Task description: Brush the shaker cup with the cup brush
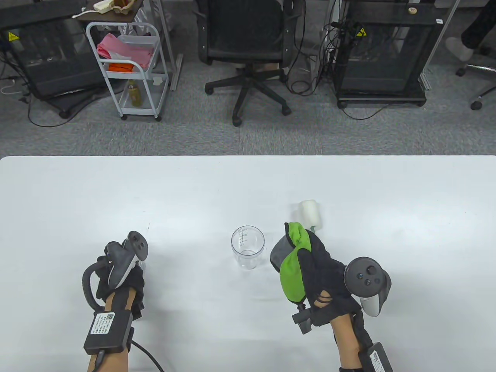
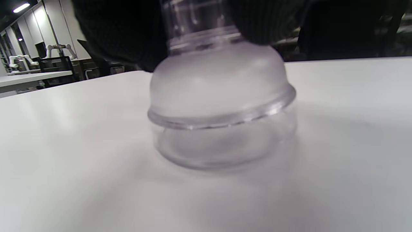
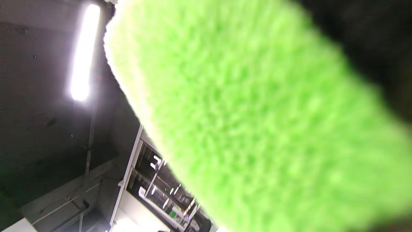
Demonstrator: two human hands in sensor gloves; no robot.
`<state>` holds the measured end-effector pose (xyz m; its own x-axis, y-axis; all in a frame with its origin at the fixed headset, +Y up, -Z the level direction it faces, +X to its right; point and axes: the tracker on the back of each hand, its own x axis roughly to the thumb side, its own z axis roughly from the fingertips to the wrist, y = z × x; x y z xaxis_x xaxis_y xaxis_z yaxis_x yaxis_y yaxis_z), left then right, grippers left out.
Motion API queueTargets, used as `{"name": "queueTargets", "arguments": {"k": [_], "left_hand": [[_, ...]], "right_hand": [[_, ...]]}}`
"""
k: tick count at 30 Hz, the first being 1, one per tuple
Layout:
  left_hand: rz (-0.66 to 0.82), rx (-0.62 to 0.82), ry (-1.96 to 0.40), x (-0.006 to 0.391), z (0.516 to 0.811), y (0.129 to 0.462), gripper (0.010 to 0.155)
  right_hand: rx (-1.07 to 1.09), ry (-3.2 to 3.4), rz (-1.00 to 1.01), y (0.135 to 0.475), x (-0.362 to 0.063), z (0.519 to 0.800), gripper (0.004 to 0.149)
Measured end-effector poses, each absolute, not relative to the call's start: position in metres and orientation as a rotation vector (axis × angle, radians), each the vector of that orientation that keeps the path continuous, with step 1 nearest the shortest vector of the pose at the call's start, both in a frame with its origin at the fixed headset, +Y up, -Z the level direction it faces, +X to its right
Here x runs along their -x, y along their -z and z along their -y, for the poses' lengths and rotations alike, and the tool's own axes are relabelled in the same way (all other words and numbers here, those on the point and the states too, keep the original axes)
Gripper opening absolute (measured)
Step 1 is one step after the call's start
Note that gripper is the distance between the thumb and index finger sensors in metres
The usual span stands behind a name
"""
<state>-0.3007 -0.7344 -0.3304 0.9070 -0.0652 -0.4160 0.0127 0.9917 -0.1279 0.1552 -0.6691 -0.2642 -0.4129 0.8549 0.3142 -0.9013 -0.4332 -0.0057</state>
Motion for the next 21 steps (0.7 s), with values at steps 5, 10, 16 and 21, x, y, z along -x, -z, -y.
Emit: {"name": "queueTargets", "arguments": {"k": [5,10,16,21], "left_hand": [[-0.241,-0.032,-0.276,0.267,0.693,0.316,0.057],[0.056,-0.157,-0.634,0.21,0.653,0.287,0.057],[0.235,-0.174,-1.057,0.161,0.642,0.259,0.056],[0.425,-0.117,-1.17,0.138,0.655,0.251,0.062]], "right_hand": [[-0.376,-2.031,0.158,0.262,-0.143,0.67,0.063],[-0.426,-2.146,0.186,0.261,-0.127,0.668,0.062],[-0.422,-2.047,0.186,0.256,-0.122,0.664,0.055],[-0.472,-1.924,0.15,0.248,-0.11,0.661,0.052]]}}
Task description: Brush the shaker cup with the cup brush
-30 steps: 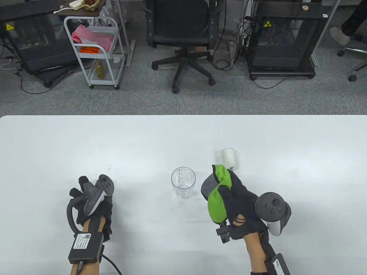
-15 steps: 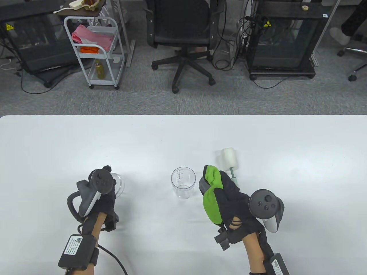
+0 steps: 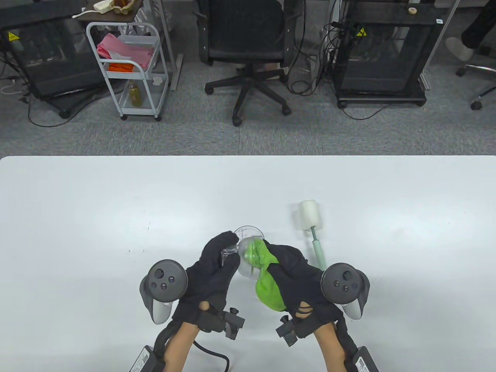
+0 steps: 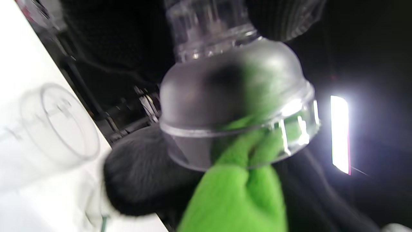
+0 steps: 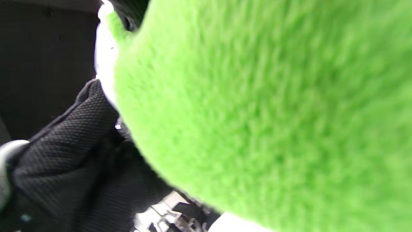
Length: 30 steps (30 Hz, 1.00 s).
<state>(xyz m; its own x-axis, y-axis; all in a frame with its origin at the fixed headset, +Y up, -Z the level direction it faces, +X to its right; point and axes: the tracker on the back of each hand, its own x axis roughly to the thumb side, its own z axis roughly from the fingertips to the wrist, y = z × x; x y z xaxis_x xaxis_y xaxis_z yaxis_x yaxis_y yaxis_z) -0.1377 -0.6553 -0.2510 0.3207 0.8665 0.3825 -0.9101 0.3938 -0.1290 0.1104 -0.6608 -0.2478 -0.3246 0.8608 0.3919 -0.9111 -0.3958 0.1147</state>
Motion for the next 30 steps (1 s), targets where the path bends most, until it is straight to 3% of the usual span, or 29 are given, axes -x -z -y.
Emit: {"name": "queueTargets", "arguments": {"k": [3,6,10,13,15,17,19,23,24,26,30], "left_hand": [[0.503,-0.066,-1.145,0.136,0.661,0.25,0.078],[0.499,-0.023,-1.198,0.137,0.669,0.251,0.08],[0.435,-0.019,-1.267,0.138,0.672,0.25,0.079],[0.379,0.037,-1.336,0.135,0.671,0.248,0.079],[0.272,0.167,-1.441,0.134,0.676,0.247,0.079],[0.206,0.225,-1.536,0.133,0.679,0.247,0.078],[0.209,0.179,-1.519,0.132,0.679,0.247,0.078],[0.544,0.062,-1.318,0.131,0.67,0.254,0.08],[0.562,0.041,-1.315,0.131,0.669,0.253,0.08],[0.493,0.006,-1.365,0.132,0.67,0.252,0.08],[0.376,0.117,-1.442,0.139,0.677,0.253,0.086]], "right_hand": [[-0.496,-1.803,0.07,0.247,-0.109,0.663,0.052],[-0.545,-1.627,-0.052,0.247,-0.104,0.668,0.058],[-0.634,-1.699,-0.064,0.245,-0.097,0.665,0.07],[-0.703,-1.978,0.131,0.238,-0.092,0.652,0.06],[-0.763,-2.159,0.331,0.233,-0.089,0.642,0.057],[-0.802,-2.249,0.398,0.231,-0.089,0.639,0.055],[-0.787,-2.163,0.383,0.232,-0.091,0.639,0.053],[-0.649,-1.93,0.271,0.236,-0.099,0.642,0.054],[-0.621,-1.875,0.221,0.236,-0.099,0.644,0.055],[-0.593,-1.823,0.193,0.237,-0.098,0.649,0.056],[-0.733,-1.917,0.195,0.236,-0.093,0.648,0.061]]}}
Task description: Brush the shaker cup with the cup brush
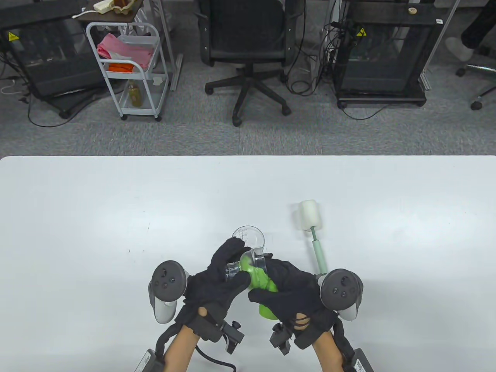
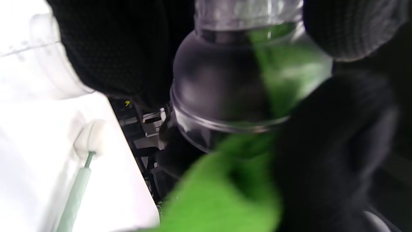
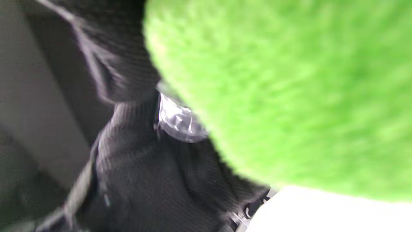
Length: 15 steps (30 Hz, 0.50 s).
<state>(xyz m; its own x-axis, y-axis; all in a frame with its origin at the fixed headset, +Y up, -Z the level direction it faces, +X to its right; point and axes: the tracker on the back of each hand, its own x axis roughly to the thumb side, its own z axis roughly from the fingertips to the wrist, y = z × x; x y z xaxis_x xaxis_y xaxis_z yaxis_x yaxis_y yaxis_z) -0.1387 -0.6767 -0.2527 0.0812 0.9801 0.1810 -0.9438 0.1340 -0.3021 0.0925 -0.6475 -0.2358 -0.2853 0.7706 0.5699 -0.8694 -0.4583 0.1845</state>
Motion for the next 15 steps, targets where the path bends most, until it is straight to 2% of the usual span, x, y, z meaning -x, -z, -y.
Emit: {"name": "queueTargets", "arguments": {"k": [3,4,6,9,10,12,15], "left_hand": [[0.251,0.206,-1.575,0.141,0.69,0.252,0.082],[0.228,0.222,-1.595,0.141,0.691,0.252,0.081],[0.294,0.198,-1.532,0.139,0.687,0.253,0.083],[0.589,0.137,-1.301,0.132,0.676,0.253,0.088],[0.595,0.1,-1.277,0.132,0.674,0.252,0.086],[0.511,0.036,-1.276,0.133,0.674,0.251,0.084],[0.401,0.125,-1.433,0.136,0.685,0.254,0.083]], "right_hand": [[-0.807,-2.146,0.365,0.232,-0.087,0.642,0.06],[-0.81,-2.118,0.352,0.232,-0.086,0.642,0.059],[-0.757,-2.027,0.317,0.233,-0.087,0.645,0.058],[-0.639,-1.836,0.158,0.239,-0.096,0.651,0.056],[-0.606,-1.79,0.113,0.24,-0.097,0.655,0.057],[-0.582,-1.74,0.107,0.242,-0.096,0.66,0.058],[-0.696,-1.894,0.192,0.24,-0.091,0.655,0.061]]}}
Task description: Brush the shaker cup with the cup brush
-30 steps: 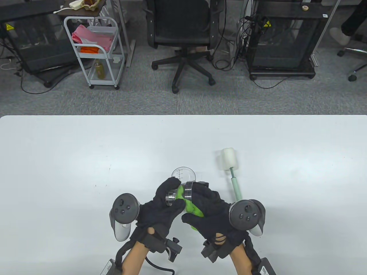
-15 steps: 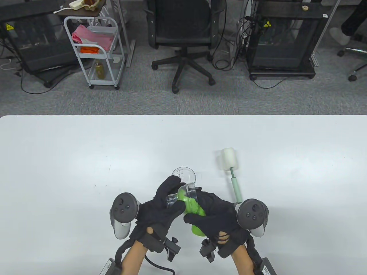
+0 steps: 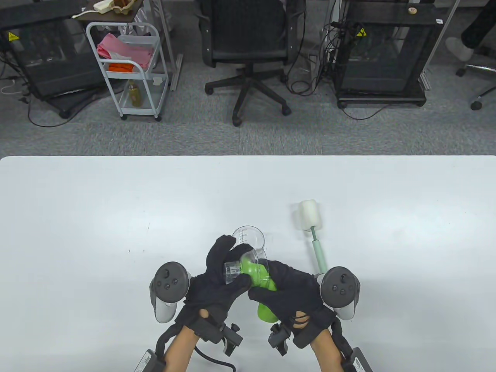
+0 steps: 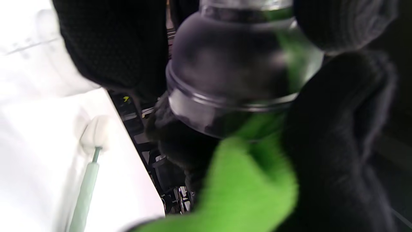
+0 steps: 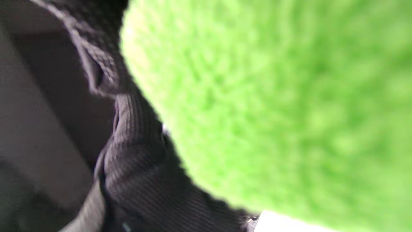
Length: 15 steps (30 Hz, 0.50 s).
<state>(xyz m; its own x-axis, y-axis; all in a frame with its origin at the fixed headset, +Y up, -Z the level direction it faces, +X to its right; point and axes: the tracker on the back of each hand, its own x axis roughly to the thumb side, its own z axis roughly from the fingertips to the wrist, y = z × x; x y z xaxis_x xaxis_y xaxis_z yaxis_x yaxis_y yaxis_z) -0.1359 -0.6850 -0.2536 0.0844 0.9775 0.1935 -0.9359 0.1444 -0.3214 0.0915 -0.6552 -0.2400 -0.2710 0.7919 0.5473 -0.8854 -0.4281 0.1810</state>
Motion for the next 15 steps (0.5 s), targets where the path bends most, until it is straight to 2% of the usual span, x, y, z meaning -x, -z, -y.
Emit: {"name": "queueTargets", "arguments": {"k": [2,4,6,8,9,11,15], "left_hand": [[0.284,0.191,-1.59,0.136,0.691,0.252,0.079],[0.184,0.18,-1.629,0.136,0.694,0.249,0.08],[0.24,0.155,-1.541,0.136,0.691,0.25,0.079],[0.449,0.177,-1.377,0.136,0.682,0.254,0.079],[0.501,0.16,-1.323,0.136,0.68,0.254,0.079],[0.506,0.116,-1.267,0.138,0.676,0.255,0.079],[0.387,0.186,-1.363,0.14,0.681,0.254,0.083]], "right_hand": [[-0.749,-2.031,0.304,0.236,-0.086,0.65,0.062],[-0.773,-2.113,0.359,0.234,-0.085,0.647,0.061],[-0.733,-2.021,0.306,0.235,-0.085,0.651,0.059],[-0.654,-1.9,0.217,0.24,-0.091,0.655,0.058],[-0.64,-1.846,0.163,0.241,-0.092,0.657,0.058],[-0.588,-1.768,0.117,0.242,-0.094,0.662,0.058],[-0.687,-1.851,0.166,0.241,-0.091,0.657,0.063]]}}
